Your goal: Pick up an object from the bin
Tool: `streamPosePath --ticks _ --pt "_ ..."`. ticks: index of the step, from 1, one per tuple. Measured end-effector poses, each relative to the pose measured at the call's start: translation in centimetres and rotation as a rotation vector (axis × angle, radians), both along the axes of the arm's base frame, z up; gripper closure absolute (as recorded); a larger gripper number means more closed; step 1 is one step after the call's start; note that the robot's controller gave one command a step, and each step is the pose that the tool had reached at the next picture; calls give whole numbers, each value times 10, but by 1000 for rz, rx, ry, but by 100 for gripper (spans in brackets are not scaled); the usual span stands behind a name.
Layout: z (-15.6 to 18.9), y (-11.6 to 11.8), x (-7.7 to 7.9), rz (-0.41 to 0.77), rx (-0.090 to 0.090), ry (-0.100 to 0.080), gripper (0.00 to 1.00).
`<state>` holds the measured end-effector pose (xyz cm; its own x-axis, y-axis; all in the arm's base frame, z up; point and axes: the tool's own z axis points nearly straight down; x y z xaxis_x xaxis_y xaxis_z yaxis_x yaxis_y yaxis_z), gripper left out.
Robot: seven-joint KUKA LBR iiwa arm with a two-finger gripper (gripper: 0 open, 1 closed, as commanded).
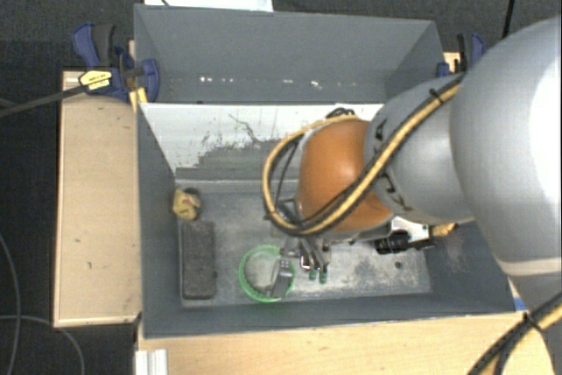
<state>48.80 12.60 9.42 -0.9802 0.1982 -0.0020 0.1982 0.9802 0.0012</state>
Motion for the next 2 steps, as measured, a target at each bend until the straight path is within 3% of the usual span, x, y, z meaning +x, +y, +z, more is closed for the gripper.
streamPosePath --ticks 1,2 --pt "-12 -2 0 -2 5 4 100" --pt "-12 -2 0 -3 5 4 100"
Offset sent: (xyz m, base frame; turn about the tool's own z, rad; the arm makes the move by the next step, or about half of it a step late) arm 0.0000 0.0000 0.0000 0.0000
